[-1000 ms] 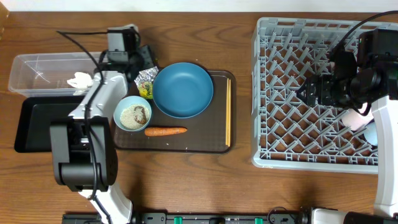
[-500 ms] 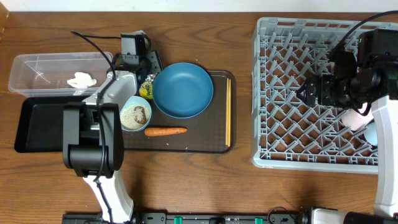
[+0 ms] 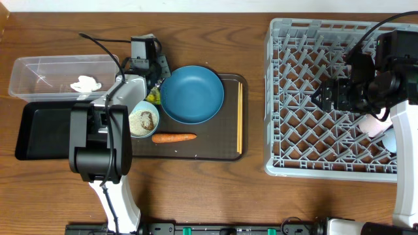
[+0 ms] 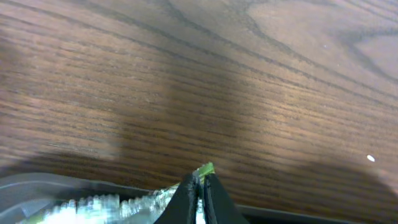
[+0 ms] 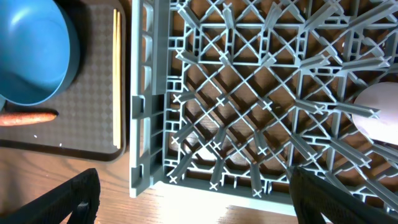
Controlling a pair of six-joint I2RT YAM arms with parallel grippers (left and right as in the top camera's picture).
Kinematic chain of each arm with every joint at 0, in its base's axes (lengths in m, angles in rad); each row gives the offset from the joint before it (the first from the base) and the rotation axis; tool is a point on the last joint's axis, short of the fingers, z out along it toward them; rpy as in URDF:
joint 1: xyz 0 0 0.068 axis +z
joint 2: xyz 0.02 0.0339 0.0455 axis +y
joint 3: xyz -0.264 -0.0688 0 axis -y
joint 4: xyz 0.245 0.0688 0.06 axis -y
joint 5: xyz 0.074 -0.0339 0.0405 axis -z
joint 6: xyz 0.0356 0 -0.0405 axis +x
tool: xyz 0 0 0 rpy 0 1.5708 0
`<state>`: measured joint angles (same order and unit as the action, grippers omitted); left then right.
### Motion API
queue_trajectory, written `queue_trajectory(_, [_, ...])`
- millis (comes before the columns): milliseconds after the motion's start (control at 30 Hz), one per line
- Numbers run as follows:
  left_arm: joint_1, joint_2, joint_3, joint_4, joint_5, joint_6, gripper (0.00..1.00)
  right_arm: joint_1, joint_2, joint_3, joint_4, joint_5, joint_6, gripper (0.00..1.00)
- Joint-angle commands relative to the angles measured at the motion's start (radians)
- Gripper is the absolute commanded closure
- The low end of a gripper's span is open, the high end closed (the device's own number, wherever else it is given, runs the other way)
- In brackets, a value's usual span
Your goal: Sort waste into correct bins and load items into the dishwasher rack
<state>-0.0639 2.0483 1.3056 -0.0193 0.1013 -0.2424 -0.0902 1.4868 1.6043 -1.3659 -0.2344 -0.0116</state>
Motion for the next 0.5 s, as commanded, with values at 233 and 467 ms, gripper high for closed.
queue_trajectory(233, [0.002,-0.130,0.008,-0.065,-0.009,-0.002,0.94,0.008,0.004,0.003,0.000,0.002,-0.013,0.10])
queue_trajectory(467, [0.049,-0.324,0.008,-0.153,-0.019,0.016,0.94,0.008,0.004,0.003,-0.008,0.002,-0.014,0.10])
